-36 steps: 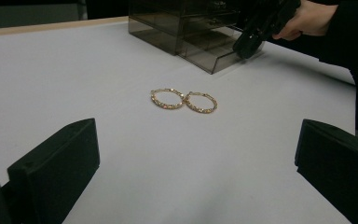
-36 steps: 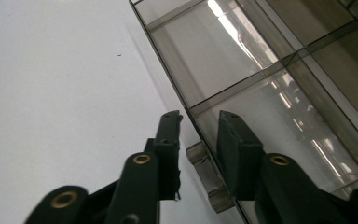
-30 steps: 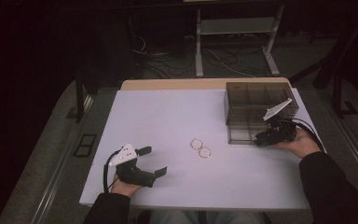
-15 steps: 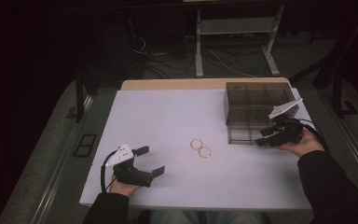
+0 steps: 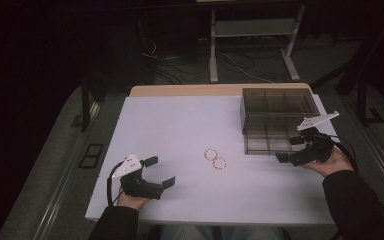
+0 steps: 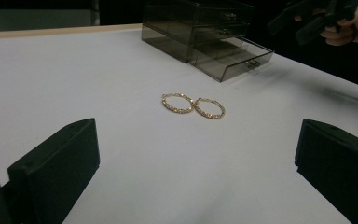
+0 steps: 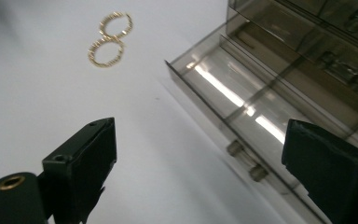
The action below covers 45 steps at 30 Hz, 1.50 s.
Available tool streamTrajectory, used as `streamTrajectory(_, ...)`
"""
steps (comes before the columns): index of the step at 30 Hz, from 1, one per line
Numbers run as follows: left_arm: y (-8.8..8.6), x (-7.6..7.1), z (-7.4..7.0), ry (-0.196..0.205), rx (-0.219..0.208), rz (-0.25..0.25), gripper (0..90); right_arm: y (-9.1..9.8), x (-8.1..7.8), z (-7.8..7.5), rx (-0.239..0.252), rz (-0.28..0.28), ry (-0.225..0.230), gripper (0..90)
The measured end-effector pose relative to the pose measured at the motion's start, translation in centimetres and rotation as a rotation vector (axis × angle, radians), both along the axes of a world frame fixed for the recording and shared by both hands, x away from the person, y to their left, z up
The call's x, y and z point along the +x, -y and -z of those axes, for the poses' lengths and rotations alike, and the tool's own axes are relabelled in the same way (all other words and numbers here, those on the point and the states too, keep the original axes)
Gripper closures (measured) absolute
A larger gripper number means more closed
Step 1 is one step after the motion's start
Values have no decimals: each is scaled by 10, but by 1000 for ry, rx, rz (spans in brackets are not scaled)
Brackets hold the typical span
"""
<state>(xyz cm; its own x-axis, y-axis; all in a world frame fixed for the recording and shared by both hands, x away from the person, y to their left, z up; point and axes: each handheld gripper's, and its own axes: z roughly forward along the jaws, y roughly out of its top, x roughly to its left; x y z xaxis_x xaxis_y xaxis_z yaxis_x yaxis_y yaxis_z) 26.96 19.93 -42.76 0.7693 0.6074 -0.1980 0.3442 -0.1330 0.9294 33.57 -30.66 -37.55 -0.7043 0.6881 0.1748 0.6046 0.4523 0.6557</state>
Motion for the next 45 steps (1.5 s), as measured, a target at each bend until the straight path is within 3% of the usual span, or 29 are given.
streamTrajectory(2, 0, 0, 0, 1, 0, 0, 0, -2, -6, 0, 27, 19, 1, 0)
streamTrajectory(17, 0, -1, -1, 1, 2, 1, 0, -25, -38, 3, 147, 32, 41, 0)
streamTrajectory(27, 0, -1, -1, -1, 0, 4, 0, -25, -57, 15, 195, 56, 80, 0)
streamTrajectory(34, 0, 0, 0, -6, 9, 13, 0, -25, -68, 25, 200, 88, 115, 0)
streamTrajectory(45, 7, -4, -9, -19, 54, 61, 0, -25, -78, 42, 225, 117, 117, 0)
